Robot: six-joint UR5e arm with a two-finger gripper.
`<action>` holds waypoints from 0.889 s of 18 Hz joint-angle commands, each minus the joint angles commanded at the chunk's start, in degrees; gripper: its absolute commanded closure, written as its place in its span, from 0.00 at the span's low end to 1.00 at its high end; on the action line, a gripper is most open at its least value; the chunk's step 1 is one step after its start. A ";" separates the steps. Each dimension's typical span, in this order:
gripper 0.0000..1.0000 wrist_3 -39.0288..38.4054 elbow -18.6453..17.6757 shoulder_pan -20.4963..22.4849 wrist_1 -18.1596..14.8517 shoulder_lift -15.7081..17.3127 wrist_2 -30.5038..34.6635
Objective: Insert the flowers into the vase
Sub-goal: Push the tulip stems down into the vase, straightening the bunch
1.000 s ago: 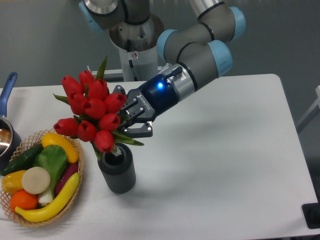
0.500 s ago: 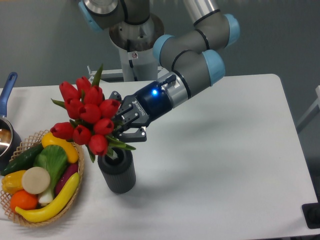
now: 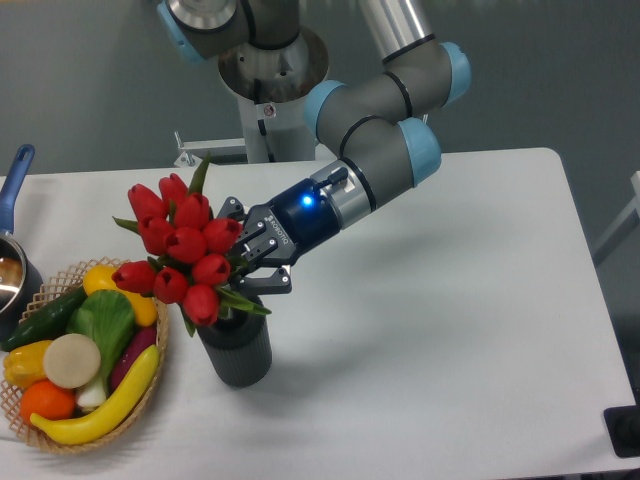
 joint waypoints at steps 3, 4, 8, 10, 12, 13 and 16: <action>0.81 0.00 -0.09 0.00 0.09 -0.70 1.23; 0.81 0.00 -0.09 0.00 0.09 -0.79 1.23; 0.80 -0.09 -0.09 0.00 0.09 -1.76 2.37; 0.80 0.00 -0.18 0.00 0.09 -2.02 4.12; 0.80 0.00 -0.18 0.00 0.18 -2.81 4.83; 0.80 0.09 -0.18 0.00 0.18 -2.90 4.83; 0.79 2.89 -1.05 0.09 0.09 -3.51 4.92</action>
